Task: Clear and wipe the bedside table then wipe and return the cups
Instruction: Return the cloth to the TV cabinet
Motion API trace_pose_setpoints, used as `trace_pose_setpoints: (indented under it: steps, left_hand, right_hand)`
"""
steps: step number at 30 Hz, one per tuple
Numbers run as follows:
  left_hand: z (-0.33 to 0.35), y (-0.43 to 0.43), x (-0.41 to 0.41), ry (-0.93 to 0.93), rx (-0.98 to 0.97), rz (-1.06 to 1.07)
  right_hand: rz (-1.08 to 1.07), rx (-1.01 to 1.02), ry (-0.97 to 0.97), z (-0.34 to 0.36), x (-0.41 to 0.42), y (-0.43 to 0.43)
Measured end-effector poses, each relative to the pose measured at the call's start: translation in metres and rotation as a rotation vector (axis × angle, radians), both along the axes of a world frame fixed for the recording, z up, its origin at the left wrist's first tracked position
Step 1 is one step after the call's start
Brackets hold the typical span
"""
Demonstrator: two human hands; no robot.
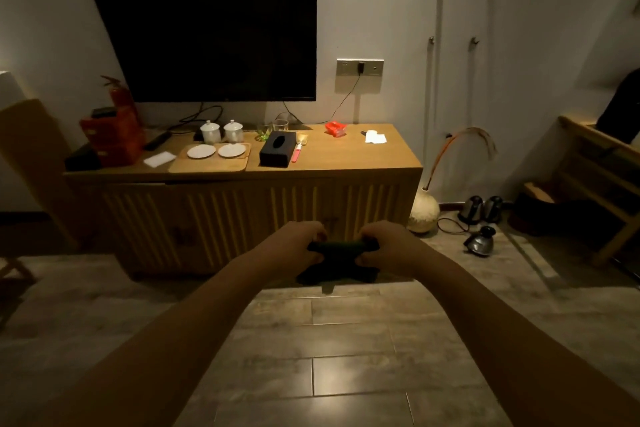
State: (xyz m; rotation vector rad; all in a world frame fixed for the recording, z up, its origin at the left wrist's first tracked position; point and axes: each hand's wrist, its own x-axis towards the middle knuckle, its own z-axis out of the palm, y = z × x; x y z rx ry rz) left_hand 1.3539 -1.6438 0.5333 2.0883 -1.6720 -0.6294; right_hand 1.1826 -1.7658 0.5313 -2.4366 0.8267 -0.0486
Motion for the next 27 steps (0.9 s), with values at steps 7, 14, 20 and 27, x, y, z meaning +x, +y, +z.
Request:
trace_pose_setpoints:
  steps: [7, 14, 20, 27]
  left_hand:
    - [-0.007, -0.175, 0.082, -0.079, 0.043, -0.069]
    - [-0.036, -0.351, 0.164, 0.056, 0.092, -0.033]
    - [-0.059, -0.474, 0.223, 0.191, 0.123, 0.039]
    - [-0.12, -0.583, 0.297, 0.324, 0.195, 0.127]
  right_hand:
    - [-0.127, -0.02, -0.072, -0.015, 0.073, -0.16]
    - [-0.108, 0.151, -0.12, -0.043, 0.14, -0.345]
    - [-0.141, 0.235, -0.106, -0.063, 0.196, -0.475]
    - [-0.217, 0.382, -0.05, -0.124, 0.274, -0.592]
